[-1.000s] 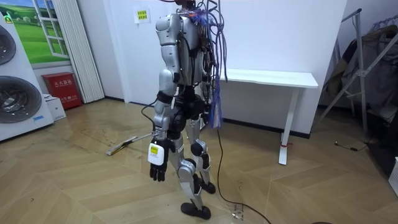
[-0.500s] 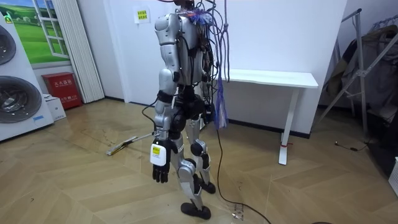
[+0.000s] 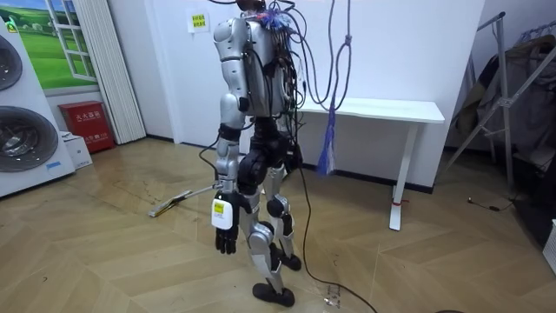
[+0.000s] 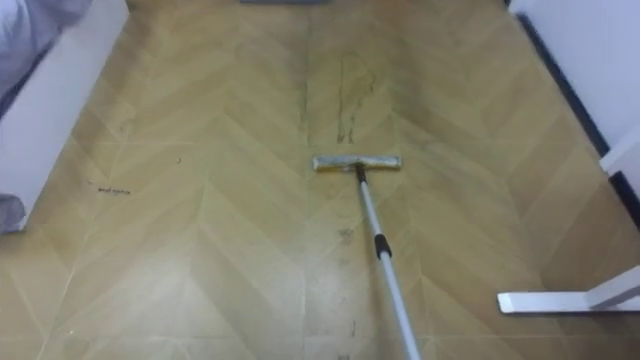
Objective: Mop floor
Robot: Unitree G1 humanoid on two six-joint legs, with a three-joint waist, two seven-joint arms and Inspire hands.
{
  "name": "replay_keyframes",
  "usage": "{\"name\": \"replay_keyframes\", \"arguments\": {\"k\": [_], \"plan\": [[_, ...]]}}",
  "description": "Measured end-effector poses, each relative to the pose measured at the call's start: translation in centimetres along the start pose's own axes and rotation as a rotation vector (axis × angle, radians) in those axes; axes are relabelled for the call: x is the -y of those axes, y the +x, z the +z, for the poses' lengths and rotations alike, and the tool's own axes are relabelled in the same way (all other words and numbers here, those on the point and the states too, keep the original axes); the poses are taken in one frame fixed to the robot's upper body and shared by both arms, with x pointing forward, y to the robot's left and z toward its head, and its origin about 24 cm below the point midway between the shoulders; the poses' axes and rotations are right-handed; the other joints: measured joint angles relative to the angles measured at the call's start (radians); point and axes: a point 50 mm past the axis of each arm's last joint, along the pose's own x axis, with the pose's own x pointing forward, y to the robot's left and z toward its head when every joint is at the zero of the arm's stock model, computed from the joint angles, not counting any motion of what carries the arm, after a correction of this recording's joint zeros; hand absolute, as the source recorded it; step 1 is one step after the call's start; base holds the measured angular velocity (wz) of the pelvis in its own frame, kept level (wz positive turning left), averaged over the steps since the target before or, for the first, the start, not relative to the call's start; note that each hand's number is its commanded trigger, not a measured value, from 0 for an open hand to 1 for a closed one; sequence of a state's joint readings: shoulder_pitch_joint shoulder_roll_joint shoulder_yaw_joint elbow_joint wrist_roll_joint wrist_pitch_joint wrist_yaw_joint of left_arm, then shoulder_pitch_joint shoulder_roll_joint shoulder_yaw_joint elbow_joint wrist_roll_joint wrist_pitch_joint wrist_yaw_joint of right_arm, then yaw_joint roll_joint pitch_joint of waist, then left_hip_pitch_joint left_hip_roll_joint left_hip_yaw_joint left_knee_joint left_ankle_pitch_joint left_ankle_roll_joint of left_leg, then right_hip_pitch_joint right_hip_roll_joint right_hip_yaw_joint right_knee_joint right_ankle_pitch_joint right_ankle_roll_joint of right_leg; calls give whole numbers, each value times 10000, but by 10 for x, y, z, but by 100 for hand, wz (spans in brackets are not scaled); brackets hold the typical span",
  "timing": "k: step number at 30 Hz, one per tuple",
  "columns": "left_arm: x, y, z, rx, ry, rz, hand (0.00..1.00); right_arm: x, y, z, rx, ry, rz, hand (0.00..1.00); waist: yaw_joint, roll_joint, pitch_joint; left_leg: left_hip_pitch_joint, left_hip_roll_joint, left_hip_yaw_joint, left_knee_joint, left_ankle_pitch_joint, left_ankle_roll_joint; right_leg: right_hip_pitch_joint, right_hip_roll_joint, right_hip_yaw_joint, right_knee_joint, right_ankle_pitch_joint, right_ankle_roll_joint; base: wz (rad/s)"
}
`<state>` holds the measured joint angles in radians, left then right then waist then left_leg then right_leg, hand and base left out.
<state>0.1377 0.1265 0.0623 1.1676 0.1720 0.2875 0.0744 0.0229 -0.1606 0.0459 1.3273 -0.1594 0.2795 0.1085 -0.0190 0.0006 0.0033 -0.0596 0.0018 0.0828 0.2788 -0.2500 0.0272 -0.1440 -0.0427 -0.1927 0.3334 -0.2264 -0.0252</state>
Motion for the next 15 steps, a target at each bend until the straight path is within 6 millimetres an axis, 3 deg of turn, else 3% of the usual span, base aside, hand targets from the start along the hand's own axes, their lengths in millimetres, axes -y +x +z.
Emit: {"name": "replay_keyframes", "arguments": {"k": [5, 11, 15], "plan": [[-3, -1, 12, 357, 74, 57, 0, 3, -1, 8, 317, 264, -318, 100, 8, -113, 27, -1477, -156, -44, 1062, -18, -18, -1511, -294, 57, 1205, -327, -107, 6], [-1, -1, 17, 372, 50, 116, 0, 4, -1, 4, 310, 853, -699, 100, 298, -17, 114, -3871, -47, -83, 3165, -567, -146, -3752, -415, 269, 3007, -786, -359, -2], [1, -1, 18, 376, -283, 169, 0, 6, 0, 1, 382, 1054, -883, 100, 297, 31, 123, -5634, 75, -413, 5344, -1158, -358, -5266, -468, 207, 4738, -1393, -591, 4]]}}
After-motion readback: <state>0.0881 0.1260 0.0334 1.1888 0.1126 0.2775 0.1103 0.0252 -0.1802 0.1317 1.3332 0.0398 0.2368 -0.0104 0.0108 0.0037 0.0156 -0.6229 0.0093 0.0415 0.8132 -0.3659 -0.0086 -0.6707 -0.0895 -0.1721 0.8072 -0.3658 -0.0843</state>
